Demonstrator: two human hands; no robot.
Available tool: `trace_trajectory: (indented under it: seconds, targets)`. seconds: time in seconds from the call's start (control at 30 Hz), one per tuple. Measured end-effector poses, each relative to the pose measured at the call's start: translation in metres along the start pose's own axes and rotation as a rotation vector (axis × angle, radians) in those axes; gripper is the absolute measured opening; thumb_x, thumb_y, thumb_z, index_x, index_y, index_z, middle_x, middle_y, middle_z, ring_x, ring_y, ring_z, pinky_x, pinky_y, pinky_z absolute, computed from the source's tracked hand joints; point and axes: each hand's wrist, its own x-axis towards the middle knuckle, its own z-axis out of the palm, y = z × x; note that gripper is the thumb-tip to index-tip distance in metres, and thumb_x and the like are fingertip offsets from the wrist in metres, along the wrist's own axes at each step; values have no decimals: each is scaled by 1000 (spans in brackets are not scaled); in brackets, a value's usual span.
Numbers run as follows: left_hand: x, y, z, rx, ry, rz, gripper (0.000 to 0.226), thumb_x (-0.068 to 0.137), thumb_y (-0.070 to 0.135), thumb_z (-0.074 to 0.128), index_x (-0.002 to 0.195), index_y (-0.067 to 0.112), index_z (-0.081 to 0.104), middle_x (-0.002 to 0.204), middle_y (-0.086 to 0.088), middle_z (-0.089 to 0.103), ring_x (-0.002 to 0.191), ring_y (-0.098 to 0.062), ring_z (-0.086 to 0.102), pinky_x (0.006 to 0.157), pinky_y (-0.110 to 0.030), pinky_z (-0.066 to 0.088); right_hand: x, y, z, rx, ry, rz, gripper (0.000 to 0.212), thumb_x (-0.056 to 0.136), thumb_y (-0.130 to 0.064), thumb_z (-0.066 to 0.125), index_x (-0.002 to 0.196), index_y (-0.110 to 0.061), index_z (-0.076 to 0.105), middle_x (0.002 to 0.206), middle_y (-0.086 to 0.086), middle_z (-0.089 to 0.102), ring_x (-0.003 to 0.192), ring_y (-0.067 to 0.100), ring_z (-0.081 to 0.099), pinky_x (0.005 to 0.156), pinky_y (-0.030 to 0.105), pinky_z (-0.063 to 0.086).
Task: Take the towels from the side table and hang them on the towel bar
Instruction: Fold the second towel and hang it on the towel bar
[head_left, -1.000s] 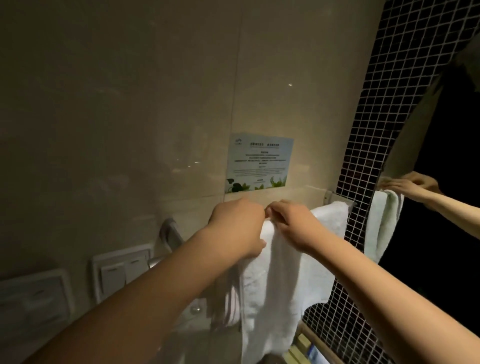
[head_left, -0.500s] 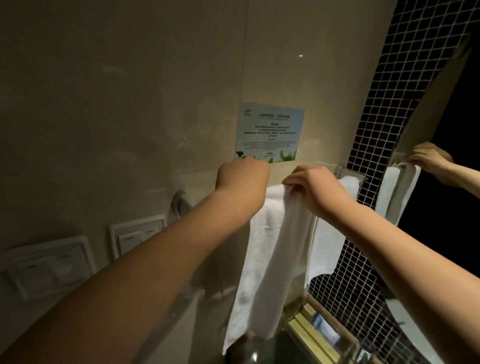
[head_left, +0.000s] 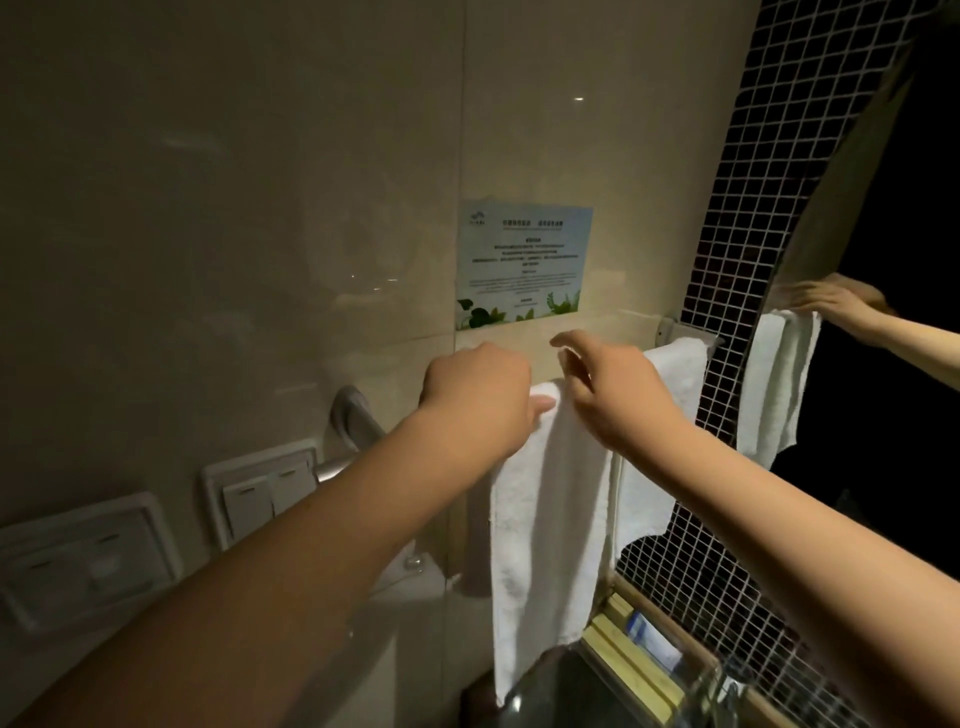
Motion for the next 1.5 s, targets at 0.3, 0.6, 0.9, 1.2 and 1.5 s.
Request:
trace_trajectory:
  seconds: [0.3, 0.6, 0.9, 1.2, 1.5]
  targets:
    - [7, 7, 12, 65, -27, -2, 18, 102, 16, 49, 112, 17, 65, 72, -2, 43, 73, -24, 51, 63, -35, 41, 0, 15, -8, -43, -229, -74, 80, 93, -63, 14, 93, -9, 73, 86, 11, 73, 82, 31, 66, 79, 45, 51]
    - [-8, 23, 29, 22, 222, 46, 27, 106, 28, 45, 132, 25, 55, 118, -3, 64, 106, -27, 64, 69, -35, 35, -6, 22, 13, 85, -225, -100, 54, 103, -48, 20, 80, -17, 58, 73, -2, 61, 78, 21, 61, 111, 46, 40]
    - [-9, 29, 62, 72, 192, -6, 36, 63, 31, 91, 95, 22, 78, 65, -1, 68, 55, -21, 65, 44, -29, 39, -30, 27, 18, 226, -157, -29, 53, 106, -49, 33, 148, -19, 48, 152, -11, 48, 151, 0, 16, 127, 31, 14]
    - [-11, 26, 55, 89, 272, 96, 45, 111, 31, 20, 153, 17, 26, 131, -5, 59, 113, -26, 58, 72, -35, 30, -32, 77, 18, 160, -75, 213, 54, 104, -56, 24, 156, -41, 32, 170, -5, 4, 156, 22, 10, 125, 52, 21]
    - [-13, 21, 61, 21, 162, -16, 32, 96, 42, 51, 112, 24, 73, 77, 3, 72, 64, -17, 66, 53, -30, 38, -32, 113, 22, -6, -103, 200, 60, 101, -40, 32, 158, -23, 26, 167, 0, 22, 158, 18, 6, 126, 46, -10]
